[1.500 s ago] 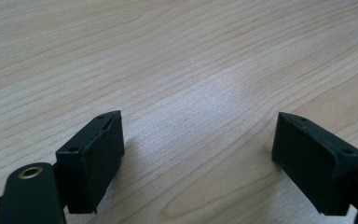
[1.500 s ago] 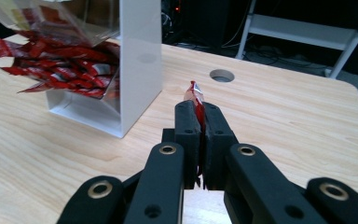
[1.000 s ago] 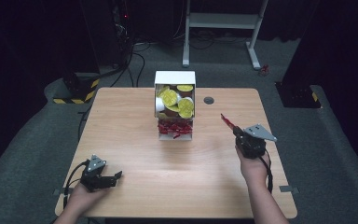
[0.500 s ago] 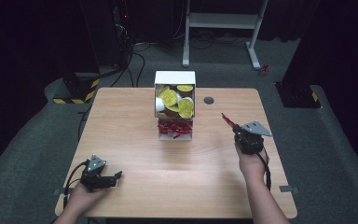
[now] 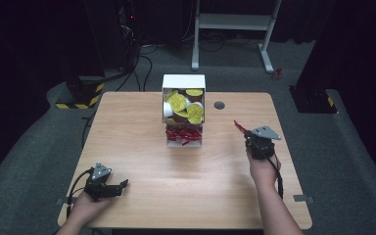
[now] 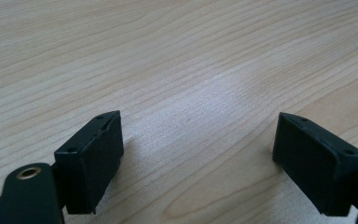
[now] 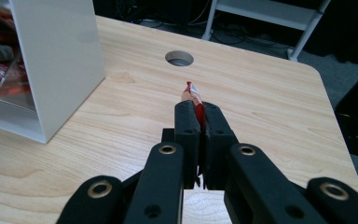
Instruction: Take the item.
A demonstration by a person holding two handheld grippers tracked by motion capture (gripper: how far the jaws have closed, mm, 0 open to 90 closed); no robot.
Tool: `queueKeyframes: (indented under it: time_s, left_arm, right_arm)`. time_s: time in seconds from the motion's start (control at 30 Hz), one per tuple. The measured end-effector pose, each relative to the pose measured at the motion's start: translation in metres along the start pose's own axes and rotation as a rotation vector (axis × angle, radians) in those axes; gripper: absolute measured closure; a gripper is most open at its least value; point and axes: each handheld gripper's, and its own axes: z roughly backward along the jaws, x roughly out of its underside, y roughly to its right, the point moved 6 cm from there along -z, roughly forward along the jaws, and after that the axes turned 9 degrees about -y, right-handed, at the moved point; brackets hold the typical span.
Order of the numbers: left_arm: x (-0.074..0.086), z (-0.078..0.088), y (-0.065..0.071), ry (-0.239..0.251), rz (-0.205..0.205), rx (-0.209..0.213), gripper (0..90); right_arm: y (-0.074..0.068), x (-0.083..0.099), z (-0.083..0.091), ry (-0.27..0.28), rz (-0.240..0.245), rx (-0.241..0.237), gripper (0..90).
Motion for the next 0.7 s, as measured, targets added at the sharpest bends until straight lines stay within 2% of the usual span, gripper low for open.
queueKeyframes:
  time_s: [0.27, 0.7]
  left_arm:
    - [0.0, 0.0, 0.0, 0.0, 0.0, 0.0, 16.5]
    - [0.0, 0.0, 0.0, 0.0, 0.0, 0.0, 16.5]
  right_arm:
    - [0.001, 0.004, -0.013, -0.032, 0.01, 0.015, 86.9]
    - [0.008, 0.021, -0.026, -0.073, -0.038, 0.026, 86.4]
